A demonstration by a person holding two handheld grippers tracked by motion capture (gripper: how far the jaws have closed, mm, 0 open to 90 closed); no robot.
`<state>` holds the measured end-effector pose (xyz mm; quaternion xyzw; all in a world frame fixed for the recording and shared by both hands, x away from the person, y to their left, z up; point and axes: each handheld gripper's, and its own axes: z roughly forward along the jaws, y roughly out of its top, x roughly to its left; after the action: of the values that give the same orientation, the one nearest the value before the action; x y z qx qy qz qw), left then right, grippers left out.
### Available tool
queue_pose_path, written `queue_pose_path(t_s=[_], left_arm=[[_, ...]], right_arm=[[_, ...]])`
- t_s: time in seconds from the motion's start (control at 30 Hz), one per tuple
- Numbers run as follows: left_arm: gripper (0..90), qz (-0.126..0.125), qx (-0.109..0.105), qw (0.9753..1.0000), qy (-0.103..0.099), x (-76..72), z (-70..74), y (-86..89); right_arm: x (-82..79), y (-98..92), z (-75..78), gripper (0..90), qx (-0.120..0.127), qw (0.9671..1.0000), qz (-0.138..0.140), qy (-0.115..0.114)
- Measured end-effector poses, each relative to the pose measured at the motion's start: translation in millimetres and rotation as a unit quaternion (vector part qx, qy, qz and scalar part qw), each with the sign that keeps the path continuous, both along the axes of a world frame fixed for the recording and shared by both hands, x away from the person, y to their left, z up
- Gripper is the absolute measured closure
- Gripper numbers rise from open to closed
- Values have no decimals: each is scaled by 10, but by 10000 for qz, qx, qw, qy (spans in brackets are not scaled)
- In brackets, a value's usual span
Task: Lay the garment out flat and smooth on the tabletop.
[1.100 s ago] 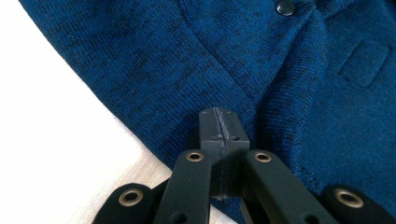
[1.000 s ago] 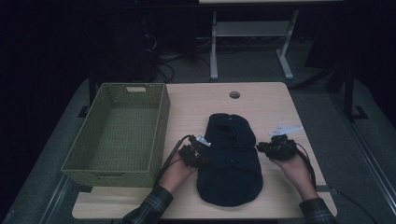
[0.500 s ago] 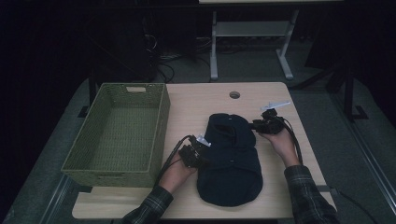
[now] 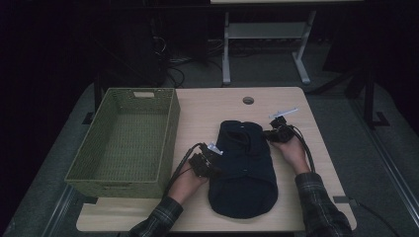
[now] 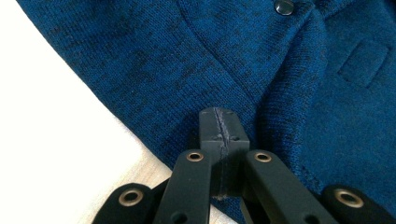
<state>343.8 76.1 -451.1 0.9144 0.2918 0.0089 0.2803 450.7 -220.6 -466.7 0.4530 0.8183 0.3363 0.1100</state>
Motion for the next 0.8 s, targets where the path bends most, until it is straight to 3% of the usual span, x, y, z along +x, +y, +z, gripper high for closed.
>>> queue_pose_path(t_s=[0.07,0.17,0.4,0.6,0.73,0.8], left_arm=[[900,5,5,10000,-10,-3,0,-3],[900,11,-3,10000,-6,-1,0,-2],[900,-3,-15,10000,-26,0,-3,-6],[900,47,-115,9999,37,10,-11,3],[884,34,-168,9998,107,41,9,15],[885,40,-146,9999,-2,79,47,33]], right_arm=[[3,2,27,834,-249,9996,-10,-116],[46,-24,34,839,-399,9988,-64,-260],[77,-40,-7,824,-256,9990,-174,-323],[-34,-57,121,772,-45,9991,-71,-418],[-161,-81,240,832,89,9984,106,-544],[-212,-89,273,877,112,9980,168,-598]])
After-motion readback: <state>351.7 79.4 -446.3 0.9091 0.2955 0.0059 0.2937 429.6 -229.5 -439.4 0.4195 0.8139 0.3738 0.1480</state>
